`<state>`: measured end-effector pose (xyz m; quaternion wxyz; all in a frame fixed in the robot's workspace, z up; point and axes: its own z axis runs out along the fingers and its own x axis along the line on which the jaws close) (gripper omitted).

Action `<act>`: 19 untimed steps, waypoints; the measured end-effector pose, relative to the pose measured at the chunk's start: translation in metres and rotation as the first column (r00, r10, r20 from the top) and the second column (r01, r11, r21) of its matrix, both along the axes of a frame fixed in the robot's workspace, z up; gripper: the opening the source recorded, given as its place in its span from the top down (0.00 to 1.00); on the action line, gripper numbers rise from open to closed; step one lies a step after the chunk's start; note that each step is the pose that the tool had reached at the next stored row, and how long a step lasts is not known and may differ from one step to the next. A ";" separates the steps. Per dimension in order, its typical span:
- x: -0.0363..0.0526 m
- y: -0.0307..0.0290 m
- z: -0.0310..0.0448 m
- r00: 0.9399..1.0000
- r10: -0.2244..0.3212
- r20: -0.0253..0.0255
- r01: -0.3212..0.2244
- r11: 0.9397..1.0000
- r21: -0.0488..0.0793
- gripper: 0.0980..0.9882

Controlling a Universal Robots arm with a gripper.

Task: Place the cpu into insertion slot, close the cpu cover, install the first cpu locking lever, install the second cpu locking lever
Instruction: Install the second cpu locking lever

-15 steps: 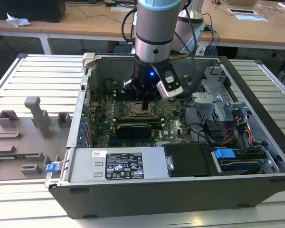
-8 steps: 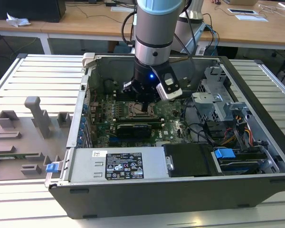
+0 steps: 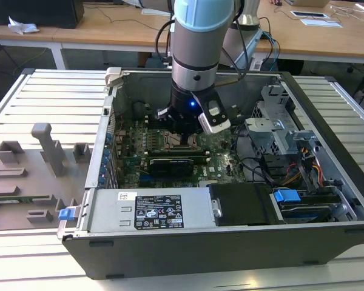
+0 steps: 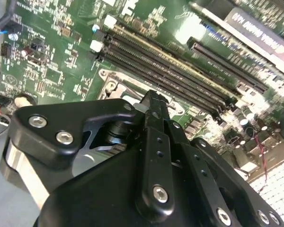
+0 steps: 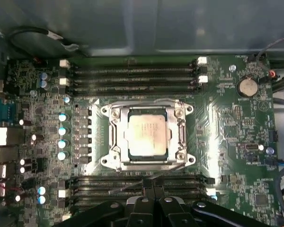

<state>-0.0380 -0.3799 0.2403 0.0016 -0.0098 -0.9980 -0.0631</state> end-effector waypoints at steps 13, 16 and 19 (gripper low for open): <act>-0.0141 0.0000 -0.0197 1.000 0.000 0.000 0.000 1.000 0.017 0.99; -0.0147 0.0000 -0.0238 1.000 0.000 0.000 0.000 1.000 0.017 0.99; -0.0155 0.0000 -0.0270 1.000 0.000 0.000 0.000 1.000 0.017 0.99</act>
